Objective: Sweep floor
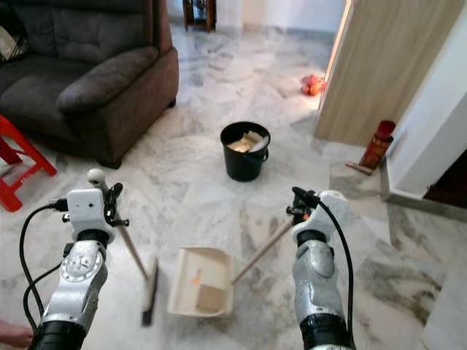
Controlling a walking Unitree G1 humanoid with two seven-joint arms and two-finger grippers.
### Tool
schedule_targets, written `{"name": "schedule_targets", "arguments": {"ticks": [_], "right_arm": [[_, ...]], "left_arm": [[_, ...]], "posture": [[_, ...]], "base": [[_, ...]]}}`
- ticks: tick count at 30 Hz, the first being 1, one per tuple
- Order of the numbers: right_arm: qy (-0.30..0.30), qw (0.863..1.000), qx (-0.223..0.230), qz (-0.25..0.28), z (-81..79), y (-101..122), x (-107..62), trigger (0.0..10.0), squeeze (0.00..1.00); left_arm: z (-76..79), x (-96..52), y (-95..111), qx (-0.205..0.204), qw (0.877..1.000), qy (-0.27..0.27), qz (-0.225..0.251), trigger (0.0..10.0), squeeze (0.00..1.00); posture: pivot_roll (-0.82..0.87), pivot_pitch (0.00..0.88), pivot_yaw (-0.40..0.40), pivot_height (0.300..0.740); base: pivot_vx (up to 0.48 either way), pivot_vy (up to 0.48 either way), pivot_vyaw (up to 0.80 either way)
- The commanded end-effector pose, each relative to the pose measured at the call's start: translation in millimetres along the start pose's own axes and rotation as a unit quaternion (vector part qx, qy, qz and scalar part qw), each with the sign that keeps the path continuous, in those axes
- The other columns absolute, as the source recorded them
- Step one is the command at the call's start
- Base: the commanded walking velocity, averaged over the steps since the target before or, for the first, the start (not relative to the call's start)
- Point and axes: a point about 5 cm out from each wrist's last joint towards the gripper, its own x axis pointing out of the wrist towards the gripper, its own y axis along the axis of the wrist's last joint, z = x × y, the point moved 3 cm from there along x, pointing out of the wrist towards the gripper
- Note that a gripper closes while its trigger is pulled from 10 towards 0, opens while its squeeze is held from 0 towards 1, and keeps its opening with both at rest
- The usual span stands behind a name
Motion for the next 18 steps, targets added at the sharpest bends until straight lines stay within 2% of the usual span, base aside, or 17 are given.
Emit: {"name": "schedule_targets", "arguments": {"ticks": [1,18], "right_arm": [[0.013,0.999,0.018,0.028,-10.1,13.1,3.7,10.0,0.0],[0.017,0.999,0.013,0.043,-10.9,18.2,3.5,10.0,0.0]], "left_arm": [[-4.6,4.0,11.4,0.012,1.0,0.005,0.023,10.0,0.0],[-3.3,4.6,12.4,0.011,1.0,-0.001,0.025,10.0,0.0]], "posture": [[-0.07,0.049,0.006,0.74],[-0.07,0.055,0.004,0.74]], "base": [[0.304,0.0,0.0],[0.303,0.0,0.0]]}}
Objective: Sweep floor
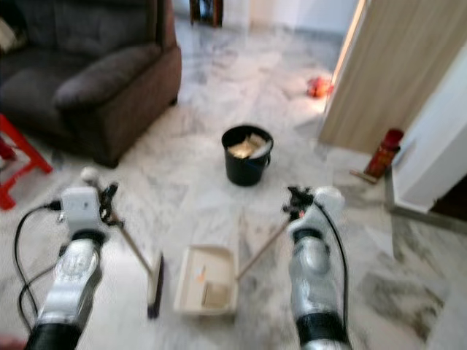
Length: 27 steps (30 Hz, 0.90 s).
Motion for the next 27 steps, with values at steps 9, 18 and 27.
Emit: {"name": "schedule_targets", "arguments": {"ticks": [9,18,27], "right_arm": [[-0.002,0.999,0.008,0.037,2.2,16.5,1.7,10.0,0.0],[0.006,0.999,-0.003,0.043,0.1,18.4,2.0,10.0,0.0],[0.007,0.999,-0.005,0.043,0.3,18.0,0.8,10.0,0.0]], "left_arm": [[6.0,3.2,13.8,0.009,0.999,-0.013,0.029,10.0,0.0],[6.7,3.0,14.1,0.009,0.999,-0.014,0.03,10.0,0.0],[8.3,1.1,13.4,0.007,0.999,-0.016,0.029,10.0,0.0]], "posture": [[-0.06,0.06,0.007,0.74],[-0.06,0.06,0.007,0.74],[-0.07,0.056,0.002,0.74]], "base": [[0.304,0.0,0.0],[0.306,0.0,0.0],[0.306,0.0,0.0]]}}
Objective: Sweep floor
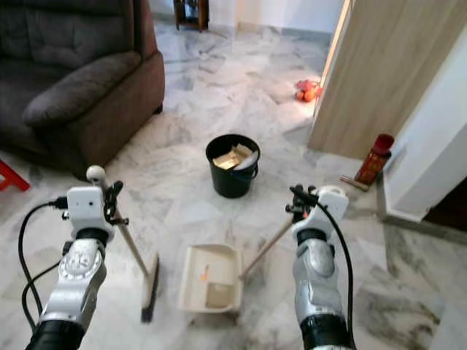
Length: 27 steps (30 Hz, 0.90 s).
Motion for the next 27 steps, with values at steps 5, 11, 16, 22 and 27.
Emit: {"name": "schedule_targets", "arguments": {"ticks": [5,11,16,22,27], "right_arm": [[0.006,0.999,0.019,0.037,-4.5,16.7,3.5,10.0,0.0],[0.013,0.999,0.011,0.036,-6.0,16.5,3.6,10.0,0.0],[0.013,0.999,0.008,0.036,-4.7,16.6,3.0,10.0,0.0],[0.012,0.999,0.008,0.036,-3.7,16.8,2.3,10.0,0.0],[0.013,0.999,0.007,0.035,-3.9,16.4,2.3,10.0,0.0]], "left_arm": [[5.6,3.0,14.3,0.006,0.999,-0.009,0.03,10.0,0.0],[6.4,2.5,13.9,0.005,0.999,-0.009,0.03,10.0,0.0],[7.0,2.6,14.3,0.004,0.999,-0.01,0.031,10.0,0.0],[7.5,2.4,13.9,0.004,1.0,-0.008,0.029,10.0,0.0],[7.1,2.2,13.9,0.004,1.0,-0.007,0.029,10.0,0.0]], "posture": [[-0.07,0.051,0.0,0.74],[-0.07,0.049,0.0,0.74],[-0.07,0.054,-0.002,0.74],[-0.07,0.063,-0.005,0.74],[-0.07,0.068,-0.007,0.74]], "base": [[0.304,0.0,0.0],[0.304,0.0,0.0],[0.304,0.0,0.0],[0.305,0.0,0.0],[0.309,0.0,0.0]]}}
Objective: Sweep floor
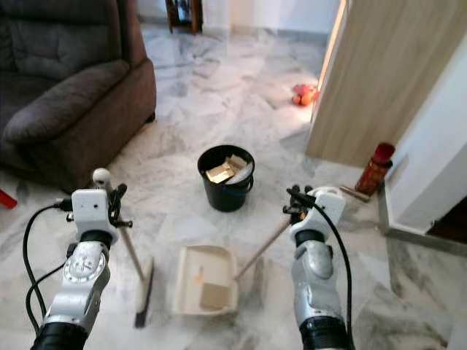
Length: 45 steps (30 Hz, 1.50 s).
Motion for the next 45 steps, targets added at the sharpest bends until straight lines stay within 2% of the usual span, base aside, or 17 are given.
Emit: {"name": "schedule_targets", "arguments": {"ticks": [1,45], "right_arm": [[0.012,0.999,0.016,0.031,-9.8,14.0,3.7,10.0,0.0],[0.015,0.999,0.013,0.029,-11.4,14.1,4.4,10.0,0.0]], "left_arm": [[-4.1,2.9,10.7,0.012,1.0,0.004,0.023,10.0,0.0],[-1.7,3.8,11.5,0.008,1.0,0.003,0.023,10.0,0.0]], "posture": [[-0.06,0.07,-0.008,0.74],[-0.06,0.083,-0.014,0.74]], "base": [[0.307,0.0,0.0],[0.307,0.0,0.0]]}}
